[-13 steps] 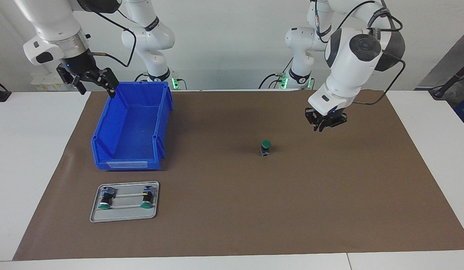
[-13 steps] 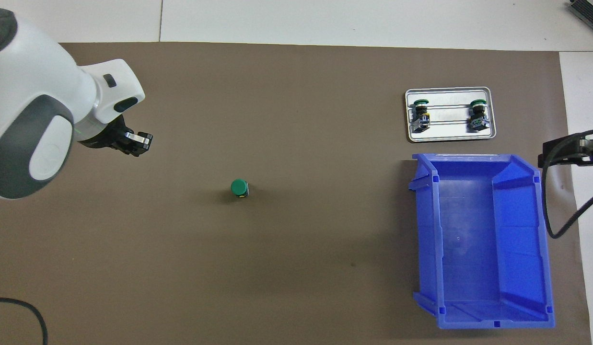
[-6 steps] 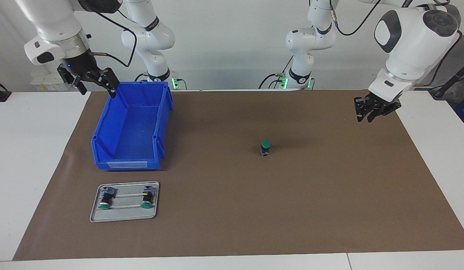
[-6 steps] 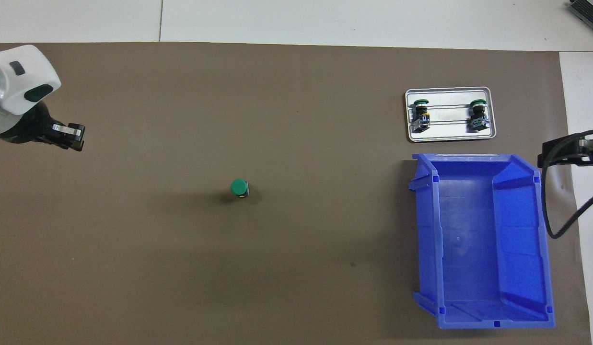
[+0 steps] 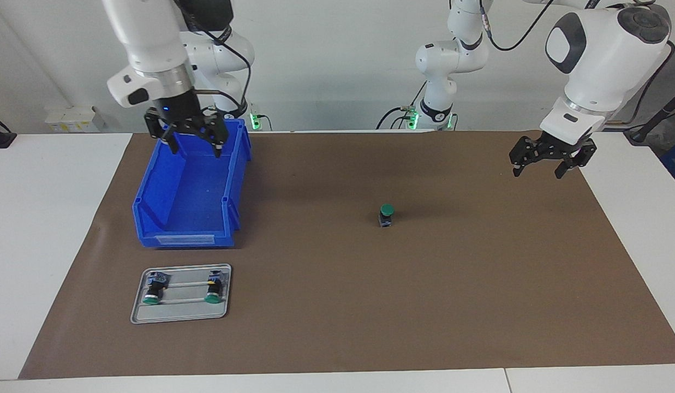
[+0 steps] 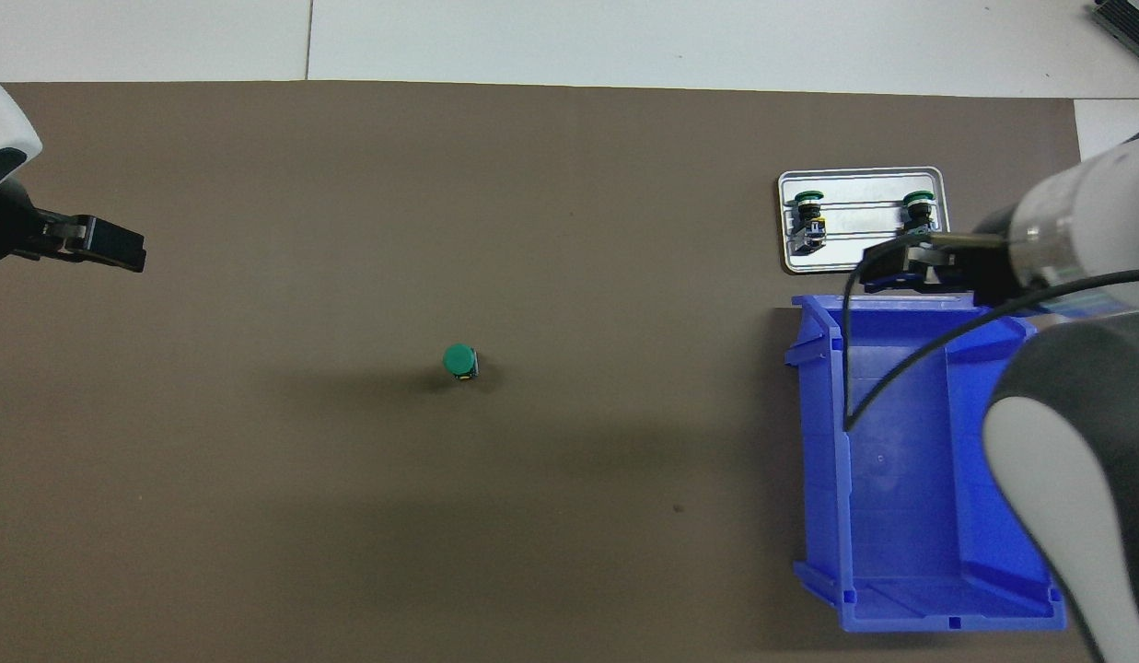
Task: Place and press button with both arms
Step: 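Reach the right gripper toward the button on the table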
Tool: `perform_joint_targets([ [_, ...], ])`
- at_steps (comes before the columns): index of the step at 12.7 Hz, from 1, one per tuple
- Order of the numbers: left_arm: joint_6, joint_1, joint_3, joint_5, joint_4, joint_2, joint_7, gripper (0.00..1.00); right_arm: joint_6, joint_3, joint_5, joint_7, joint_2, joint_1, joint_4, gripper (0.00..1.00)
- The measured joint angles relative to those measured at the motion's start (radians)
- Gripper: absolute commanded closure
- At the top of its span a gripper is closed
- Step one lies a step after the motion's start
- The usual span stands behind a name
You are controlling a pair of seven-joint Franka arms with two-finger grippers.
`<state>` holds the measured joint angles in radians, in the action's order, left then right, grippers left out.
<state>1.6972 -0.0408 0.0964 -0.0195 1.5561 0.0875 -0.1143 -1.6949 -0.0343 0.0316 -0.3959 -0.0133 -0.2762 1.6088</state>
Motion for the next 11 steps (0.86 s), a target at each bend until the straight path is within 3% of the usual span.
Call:
perform_joint_targets([
  [3,0.044,-0.009,-0.002,0.068,0.013,0.000,0.007,0.00,-0.156,0.003,0.001,-0.225,-0.100,-0.186,0.008,0.00],
  [6,0.034,-0.016,-0.002,0.073,0.017,0.000,0.007,0.00,-0.344,0.004,0.004,-0.448,-0.249,-0.336,-0.018,0.00],
  [11,-0.095,-0.018,-0.001,0.021,0.006,-0.016,0.007,0.00,-0.492,0.001,0.023,-0.591,-0.451,-0.469,-0.092,0.00],
])
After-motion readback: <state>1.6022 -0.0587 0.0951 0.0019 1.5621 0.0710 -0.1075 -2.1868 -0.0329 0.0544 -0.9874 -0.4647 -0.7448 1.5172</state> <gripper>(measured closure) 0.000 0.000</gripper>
